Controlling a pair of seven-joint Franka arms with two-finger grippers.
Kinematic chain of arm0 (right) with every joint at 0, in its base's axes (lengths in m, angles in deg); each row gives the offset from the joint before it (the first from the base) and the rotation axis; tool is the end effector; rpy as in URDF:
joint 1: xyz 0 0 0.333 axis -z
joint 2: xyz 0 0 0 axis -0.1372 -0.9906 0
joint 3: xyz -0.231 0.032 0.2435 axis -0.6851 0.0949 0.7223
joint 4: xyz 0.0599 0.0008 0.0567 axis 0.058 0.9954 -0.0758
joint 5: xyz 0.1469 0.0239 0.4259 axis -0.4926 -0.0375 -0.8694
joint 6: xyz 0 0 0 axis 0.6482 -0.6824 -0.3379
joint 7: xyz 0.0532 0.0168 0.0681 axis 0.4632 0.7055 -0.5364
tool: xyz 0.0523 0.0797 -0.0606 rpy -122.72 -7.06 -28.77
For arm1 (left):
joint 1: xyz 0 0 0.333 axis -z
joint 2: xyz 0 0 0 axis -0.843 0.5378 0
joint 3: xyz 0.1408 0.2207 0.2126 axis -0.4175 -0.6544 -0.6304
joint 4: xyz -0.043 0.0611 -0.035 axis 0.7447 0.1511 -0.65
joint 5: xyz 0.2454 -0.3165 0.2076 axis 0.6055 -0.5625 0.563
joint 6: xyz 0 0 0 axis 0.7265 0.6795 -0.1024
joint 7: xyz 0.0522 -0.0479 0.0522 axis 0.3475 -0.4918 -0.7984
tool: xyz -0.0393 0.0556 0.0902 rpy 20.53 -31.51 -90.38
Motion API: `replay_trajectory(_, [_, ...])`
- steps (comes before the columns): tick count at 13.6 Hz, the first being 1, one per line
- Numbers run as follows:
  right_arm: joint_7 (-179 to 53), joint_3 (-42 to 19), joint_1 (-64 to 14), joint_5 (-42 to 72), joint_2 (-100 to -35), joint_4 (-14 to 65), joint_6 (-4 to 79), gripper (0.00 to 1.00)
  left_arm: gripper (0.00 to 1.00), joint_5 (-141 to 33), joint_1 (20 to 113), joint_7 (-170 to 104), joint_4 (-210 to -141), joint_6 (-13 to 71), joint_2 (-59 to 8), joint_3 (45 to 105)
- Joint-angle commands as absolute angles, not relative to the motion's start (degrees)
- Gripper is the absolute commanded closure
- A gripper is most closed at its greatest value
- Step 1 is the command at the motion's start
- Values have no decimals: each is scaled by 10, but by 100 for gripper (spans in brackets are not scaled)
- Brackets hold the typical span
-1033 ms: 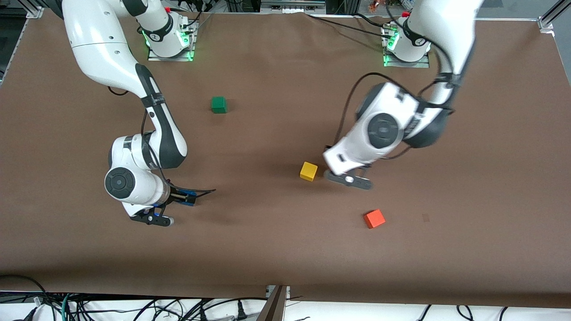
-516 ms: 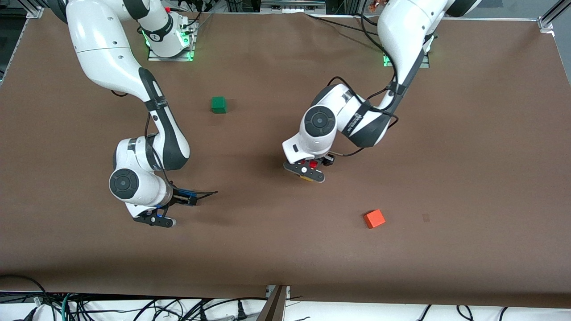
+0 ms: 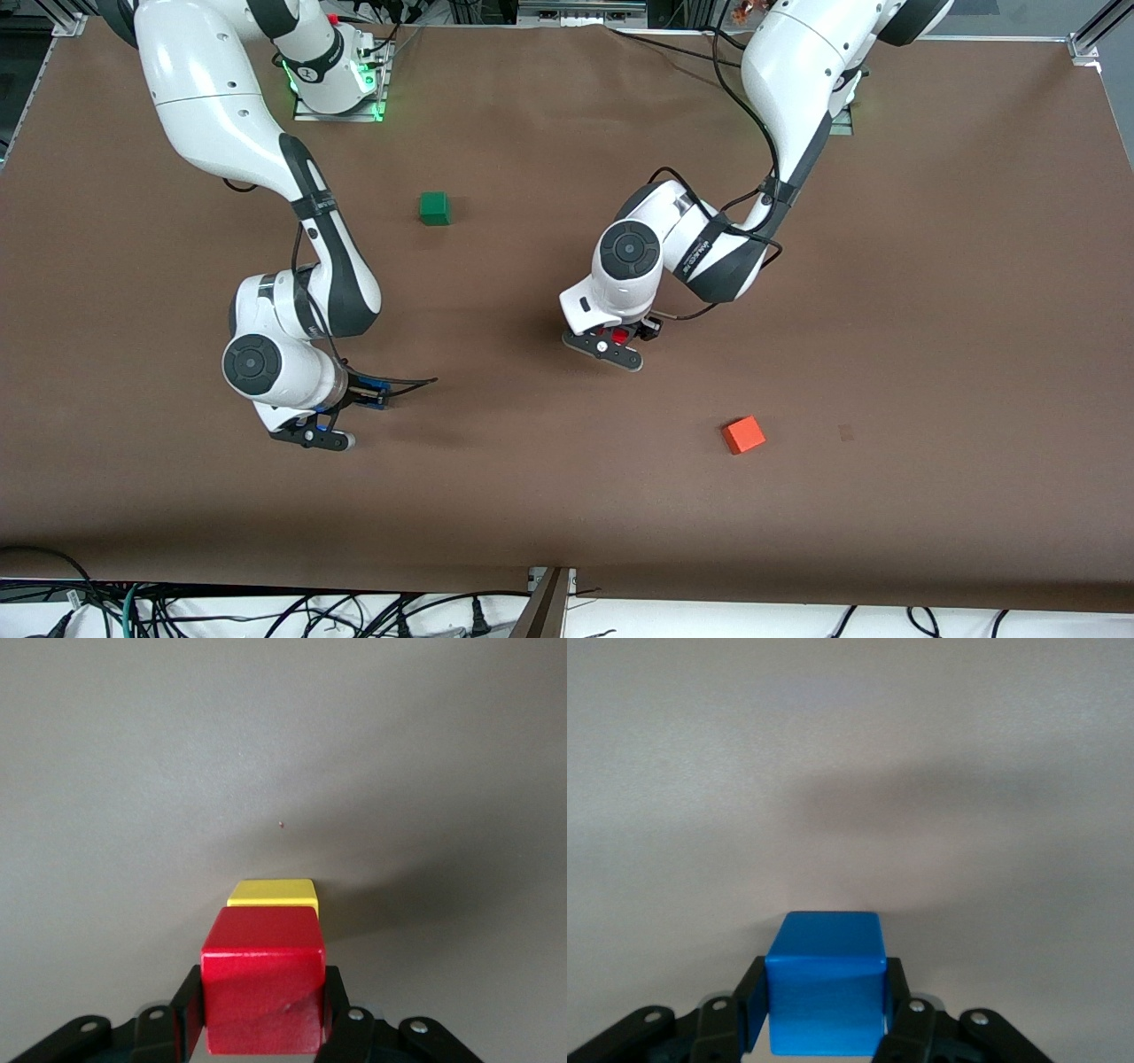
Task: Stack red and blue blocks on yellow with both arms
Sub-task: 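Lower the red cube onto the yellow cube and open the left gripper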
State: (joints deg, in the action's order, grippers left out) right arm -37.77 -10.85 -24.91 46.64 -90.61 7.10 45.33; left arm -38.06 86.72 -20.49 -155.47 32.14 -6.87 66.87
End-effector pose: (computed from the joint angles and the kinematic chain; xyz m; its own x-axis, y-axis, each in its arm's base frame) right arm 0.7655 0.1851 0.1864 0.9842 -0.1651 -0.0644 -0.1651 -0.9863 0.0063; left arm 0.6329 -0.4755 0.2312 0.9319 -0.3591 -0.0519 -0.3593 -0.9332 0.0064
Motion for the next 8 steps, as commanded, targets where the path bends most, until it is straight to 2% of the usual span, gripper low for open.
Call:
replay_trajectory(1, [-385, -107, -255, 459, -907, 52, 443, 64, 0, -366, 874, -185, -1526, 323, -57, 665])
replay_trajectory(3, [-385, -106, -262, 462, -900, 49, 419, 65, 0, -371, 867, -183, -1484, 285, -64, 666])
replay_trajectory(4, [-383, -106, -268, 461, -895, 33, 398, 65, 0, -372, 859, -184, -1454, 237, -66, 667])
replay_trajectory(6, [-377, -106, -277, 459, -895, -25, 320, 65, 0, -371, 836, -184, -1377, 129, -75, 667])
replay_trajectory(8, [-358, -106, -291, 458, -897, -72, 266, 65, 0, -371, 785, -185, -1345, 94, -111, 667])
